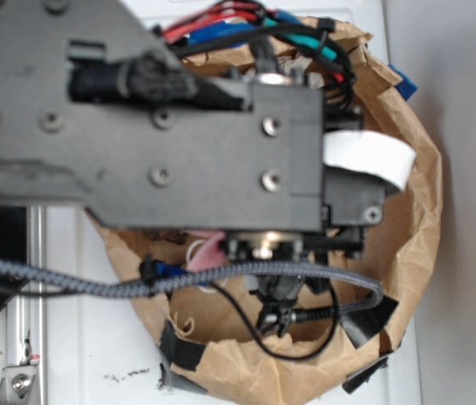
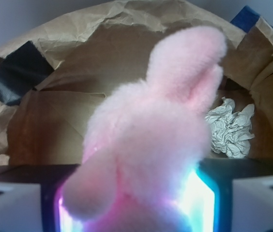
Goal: Grab the pink bunny.
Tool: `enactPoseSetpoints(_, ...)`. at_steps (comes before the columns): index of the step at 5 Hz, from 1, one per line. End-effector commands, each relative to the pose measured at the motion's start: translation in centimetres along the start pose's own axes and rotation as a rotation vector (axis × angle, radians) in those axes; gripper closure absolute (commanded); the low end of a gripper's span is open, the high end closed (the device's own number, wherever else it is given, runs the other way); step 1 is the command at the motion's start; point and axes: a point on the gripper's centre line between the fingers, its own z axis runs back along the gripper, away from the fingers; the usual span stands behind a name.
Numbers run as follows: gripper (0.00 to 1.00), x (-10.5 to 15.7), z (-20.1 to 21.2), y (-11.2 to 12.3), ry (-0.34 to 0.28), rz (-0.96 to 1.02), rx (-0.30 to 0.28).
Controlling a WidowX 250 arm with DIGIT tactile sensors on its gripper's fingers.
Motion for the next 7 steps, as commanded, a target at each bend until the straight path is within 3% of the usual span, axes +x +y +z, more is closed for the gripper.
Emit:
enactPoseSetpoints(1, 1.00, -0.14, 1.52, 0.25, -0.050, -0.006, -0.020)
enactPoseSetpoints(7, 1.00, -0.22, 1.76, 0.29, -0.038, 0.006, -0.022)
